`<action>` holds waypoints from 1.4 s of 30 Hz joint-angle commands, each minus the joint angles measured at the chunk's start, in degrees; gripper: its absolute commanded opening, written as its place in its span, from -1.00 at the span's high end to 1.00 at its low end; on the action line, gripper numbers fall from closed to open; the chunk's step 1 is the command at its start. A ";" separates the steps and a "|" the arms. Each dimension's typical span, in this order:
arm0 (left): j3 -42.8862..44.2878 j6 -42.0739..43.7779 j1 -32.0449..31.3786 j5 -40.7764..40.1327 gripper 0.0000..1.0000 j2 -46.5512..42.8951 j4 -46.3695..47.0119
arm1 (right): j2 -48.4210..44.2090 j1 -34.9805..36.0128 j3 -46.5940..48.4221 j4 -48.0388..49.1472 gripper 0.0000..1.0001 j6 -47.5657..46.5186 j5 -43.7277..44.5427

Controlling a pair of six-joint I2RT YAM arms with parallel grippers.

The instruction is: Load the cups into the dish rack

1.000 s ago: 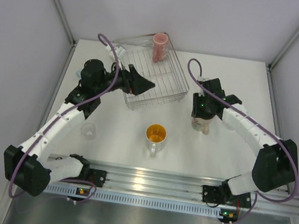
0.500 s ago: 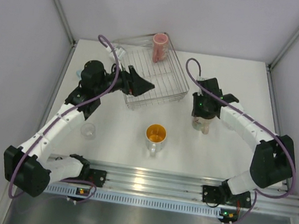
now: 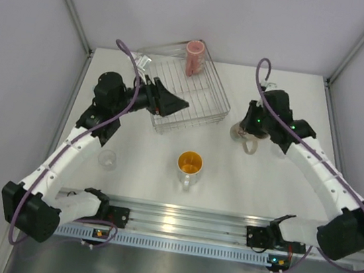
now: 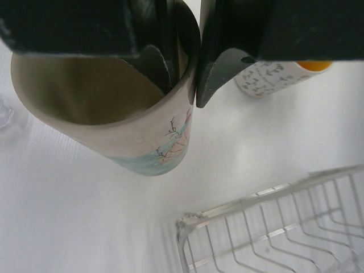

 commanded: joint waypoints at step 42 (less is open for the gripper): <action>6.27 -26.59 -14.71 7.63 -0.72 18.33 47.26 | -17.91 0.32 -13.47 82.68 1.00 40.83 -14.41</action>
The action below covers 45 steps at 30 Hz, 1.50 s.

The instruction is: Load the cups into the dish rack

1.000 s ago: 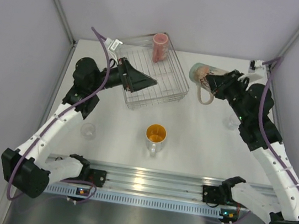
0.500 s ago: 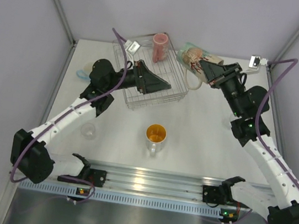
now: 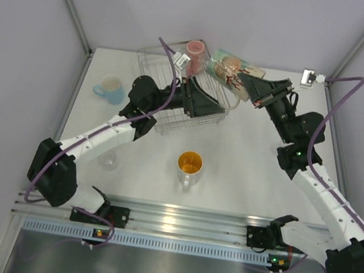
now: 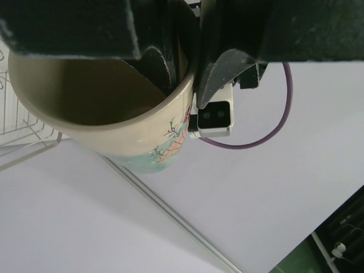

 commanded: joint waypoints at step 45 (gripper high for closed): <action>3.41 -0.71 -3.33 -7.95 1.00 5.14 7.71 | -7.08 2.96 -9.60 4.41 0.07 -2.66 -0.32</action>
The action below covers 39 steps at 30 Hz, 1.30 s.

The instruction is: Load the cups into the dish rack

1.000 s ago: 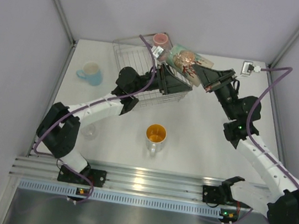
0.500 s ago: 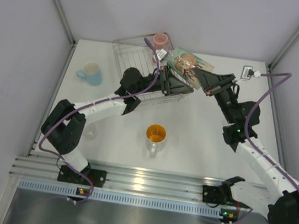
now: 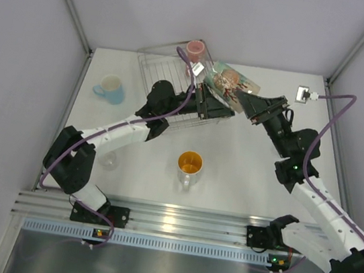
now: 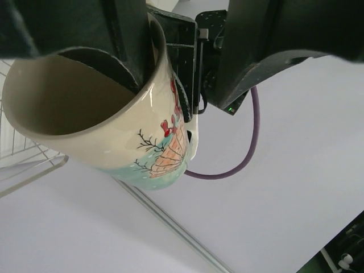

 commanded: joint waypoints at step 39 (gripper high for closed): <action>23.99 56.05 11.69 -11.99 1.00 -9.89 -48.02 | -22.84 -0.04 9.17 -45.77 -0.99 -17.94 13.88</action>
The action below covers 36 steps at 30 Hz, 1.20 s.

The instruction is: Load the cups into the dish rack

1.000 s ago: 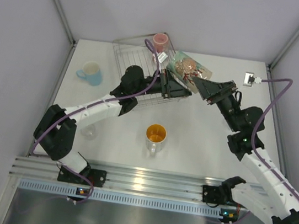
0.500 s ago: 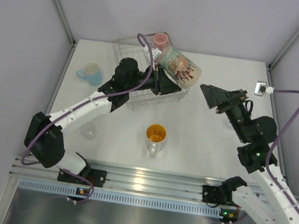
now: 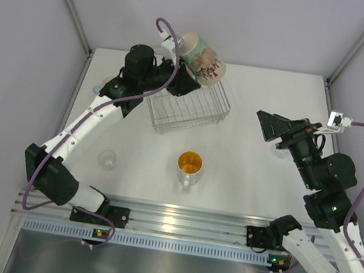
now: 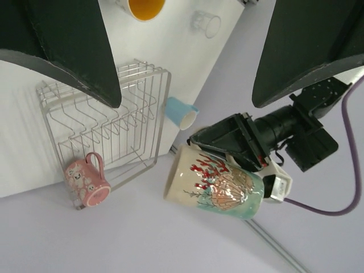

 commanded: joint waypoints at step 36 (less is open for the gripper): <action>30.67 38.59 18.42 -10.95 1.00 36.97 -3.46 | -6.61 0.05 -3.80 -8.91 -0.99 -9.01 4.78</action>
